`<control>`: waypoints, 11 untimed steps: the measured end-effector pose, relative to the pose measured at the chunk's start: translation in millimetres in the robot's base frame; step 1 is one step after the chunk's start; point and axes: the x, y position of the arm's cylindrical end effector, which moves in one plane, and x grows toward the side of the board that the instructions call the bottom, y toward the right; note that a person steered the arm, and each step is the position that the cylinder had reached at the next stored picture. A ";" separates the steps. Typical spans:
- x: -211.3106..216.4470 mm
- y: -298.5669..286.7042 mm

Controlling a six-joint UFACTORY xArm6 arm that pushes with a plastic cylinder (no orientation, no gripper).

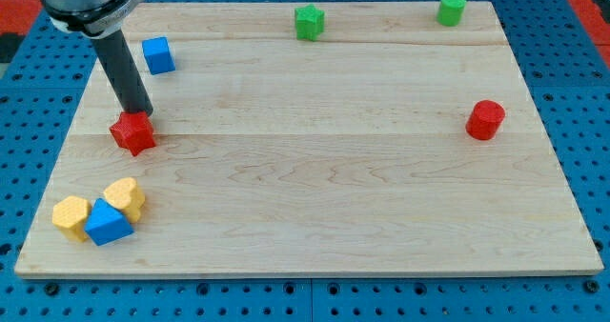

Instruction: Push the blue cube closer to the red star

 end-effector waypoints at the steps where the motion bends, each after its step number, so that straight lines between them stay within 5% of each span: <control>1: 20.1 0.0; 3: 60.0 0.0; 5: -35.7 -4.5; 7: -69.5 66.8; 9: -159.9 49.5; 11: -135.8 6.3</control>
